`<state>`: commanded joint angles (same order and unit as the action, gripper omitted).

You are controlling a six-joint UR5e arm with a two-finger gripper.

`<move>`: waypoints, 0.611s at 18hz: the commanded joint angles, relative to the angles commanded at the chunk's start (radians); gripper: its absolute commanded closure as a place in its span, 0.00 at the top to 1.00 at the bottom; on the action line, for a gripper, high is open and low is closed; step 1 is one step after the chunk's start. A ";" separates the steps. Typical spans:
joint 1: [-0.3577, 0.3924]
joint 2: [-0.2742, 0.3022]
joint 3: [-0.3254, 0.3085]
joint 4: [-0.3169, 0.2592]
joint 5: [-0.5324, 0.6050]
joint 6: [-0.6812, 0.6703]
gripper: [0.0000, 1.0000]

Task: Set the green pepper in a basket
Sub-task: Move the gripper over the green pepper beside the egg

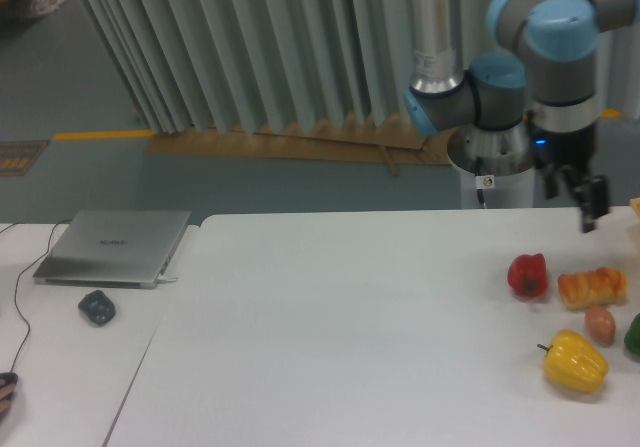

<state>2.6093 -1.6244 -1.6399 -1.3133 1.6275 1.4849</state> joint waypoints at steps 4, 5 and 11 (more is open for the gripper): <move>-0.003 -0.009 0.000 0.014 0.017 0.002 1.00; -0.005 -0.011 -0.001 0.014 0.017 0.002 1.00; -0.009 -0.110 0.021 0.184 0.032 0.020 1.00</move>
<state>2.6001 -1.7347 -1.6185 -1.1296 1.6597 1.5047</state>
